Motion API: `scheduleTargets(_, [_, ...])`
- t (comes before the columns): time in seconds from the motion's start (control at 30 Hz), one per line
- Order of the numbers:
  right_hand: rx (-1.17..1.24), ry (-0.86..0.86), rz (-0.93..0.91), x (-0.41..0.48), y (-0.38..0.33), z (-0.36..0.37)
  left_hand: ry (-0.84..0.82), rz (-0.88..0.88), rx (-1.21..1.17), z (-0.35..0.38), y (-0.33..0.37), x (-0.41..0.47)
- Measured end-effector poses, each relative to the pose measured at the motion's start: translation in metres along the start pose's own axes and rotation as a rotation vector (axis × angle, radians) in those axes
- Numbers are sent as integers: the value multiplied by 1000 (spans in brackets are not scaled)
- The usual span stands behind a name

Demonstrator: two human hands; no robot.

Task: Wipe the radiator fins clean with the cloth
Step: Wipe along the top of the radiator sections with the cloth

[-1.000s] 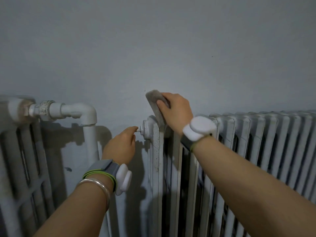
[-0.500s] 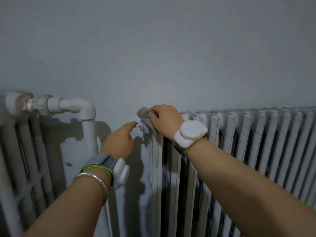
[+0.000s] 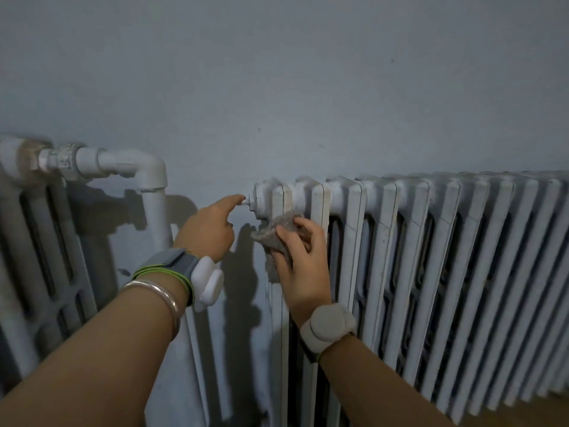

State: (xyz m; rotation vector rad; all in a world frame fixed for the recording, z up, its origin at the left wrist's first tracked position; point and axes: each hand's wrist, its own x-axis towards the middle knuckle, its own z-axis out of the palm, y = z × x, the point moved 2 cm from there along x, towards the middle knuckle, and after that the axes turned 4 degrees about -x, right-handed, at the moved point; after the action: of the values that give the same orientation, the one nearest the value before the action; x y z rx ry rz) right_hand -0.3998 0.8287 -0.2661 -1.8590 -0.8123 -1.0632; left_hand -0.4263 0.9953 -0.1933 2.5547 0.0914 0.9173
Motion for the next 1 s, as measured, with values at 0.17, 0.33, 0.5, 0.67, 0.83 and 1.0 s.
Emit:
scheduleTargets(0.17, [-77, 22, -53, -32, 12, 10, 36, -1, -22, 4, 1, 0])
scheduleTargets(0.33, [-62, -113, 15, -62, 28, 13, 61, -16, -17, 2, 2, 0])
scheduleTargets(0.5, [-94, -143, -137, -78, 26, -6, 58, -28, -22, 2, 3, -2])
scheduleTargets(0.67, [7, 132, -84, -18, -10, -33, 50, -42, 3, 0, 4, -4])
scheduleTargets(0.83, [66, 107, 13, 13, -13, -16, 49, -17, -8, 1, 3, -1])
scheduleTargets(1.0, [14, 84, -29, -14, 4, -1, 68, -4, -10, 2, 2, -2])
